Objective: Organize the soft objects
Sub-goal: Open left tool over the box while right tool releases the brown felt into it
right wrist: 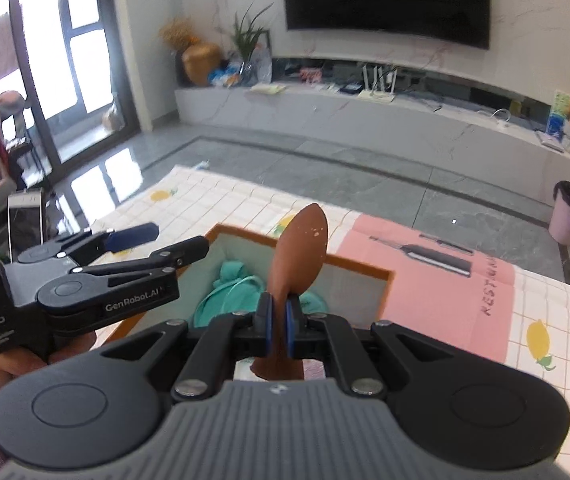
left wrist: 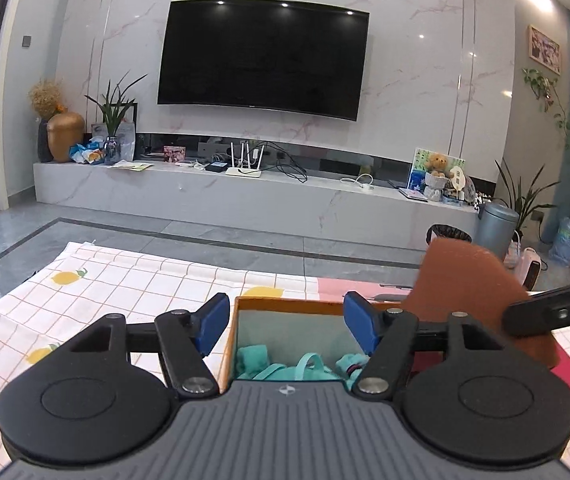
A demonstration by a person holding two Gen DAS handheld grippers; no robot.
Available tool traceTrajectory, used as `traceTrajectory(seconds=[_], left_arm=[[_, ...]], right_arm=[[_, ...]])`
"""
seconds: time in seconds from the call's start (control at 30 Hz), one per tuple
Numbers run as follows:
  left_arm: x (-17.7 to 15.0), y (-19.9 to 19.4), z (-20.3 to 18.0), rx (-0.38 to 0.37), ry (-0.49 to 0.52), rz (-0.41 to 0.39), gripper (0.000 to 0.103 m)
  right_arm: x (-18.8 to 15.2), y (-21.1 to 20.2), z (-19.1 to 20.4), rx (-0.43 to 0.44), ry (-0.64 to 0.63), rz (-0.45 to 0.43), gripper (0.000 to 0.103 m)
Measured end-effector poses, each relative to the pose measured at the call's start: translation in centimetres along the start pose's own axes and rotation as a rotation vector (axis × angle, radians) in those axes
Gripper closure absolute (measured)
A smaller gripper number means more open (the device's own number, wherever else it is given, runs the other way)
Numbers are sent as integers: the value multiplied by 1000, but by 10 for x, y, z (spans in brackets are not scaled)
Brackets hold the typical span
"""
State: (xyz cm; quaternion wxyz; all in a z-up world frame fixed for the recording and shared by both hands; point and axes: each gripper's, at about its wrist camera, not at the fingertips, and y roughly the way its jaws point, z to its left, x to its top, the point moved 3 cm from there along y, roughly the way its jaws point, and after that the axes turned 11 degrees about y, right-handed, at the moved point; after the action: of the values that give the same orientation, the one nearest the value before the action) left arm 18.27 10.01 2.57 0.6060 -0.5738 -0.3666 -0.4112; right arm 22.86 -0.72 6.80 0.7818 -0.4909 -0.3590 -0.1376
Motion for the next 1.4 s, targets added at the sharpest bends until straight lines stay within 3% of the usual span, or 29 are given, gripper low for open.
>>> traceTrajectory(seconds=[0.17,0.27,0.47,0.63,0.73,0.83,0.9,0.97,1.03,1.1,1.17,1.3,1.4], left_arm=[[-1,9,12,2,-2,1,26],[-1,14,21,20,-48,9,26],[-10,24,43,-7,-156,49,21],[-10,22,54,2,-219,18,20],[-11,21,57,-6,-215,17,20],[-14,21,55,-35,-221,29,20],[-17,22,54,-70,-243,46,20],[-18,22,51,-100,-255,50,20],[-17,21,48,-106,-235,45,20],[-17,20,46,-103,-207,36,20],[-17,18,43,-105,-192,31,20],[-12,11,46,-110,-158,14,20],[-9,0,53,-69,-165,-37,20]], right_arm=[[3,39,10,-42,-38,110,99],[1,64,10,-149,-94,141,99],[-5,97,7,-255,-188,219,99],[-13,125,9,-329,-282,304,99],[-18,138,10,-327,-297,349,99],[-17,149,2,-299,-213,415,99],[-20,158,0,-405,-284,423,99],[-28,165,3,-520,-454,410,99],[-29,164,4,-522,-473,394,98],[-28,159,4,-508,-448,373,91],[-30,153,7,-503,-473,361,68],[-31,133,12,-417,-465,274,58],[-31,108,15,-311,-417,188,26]])
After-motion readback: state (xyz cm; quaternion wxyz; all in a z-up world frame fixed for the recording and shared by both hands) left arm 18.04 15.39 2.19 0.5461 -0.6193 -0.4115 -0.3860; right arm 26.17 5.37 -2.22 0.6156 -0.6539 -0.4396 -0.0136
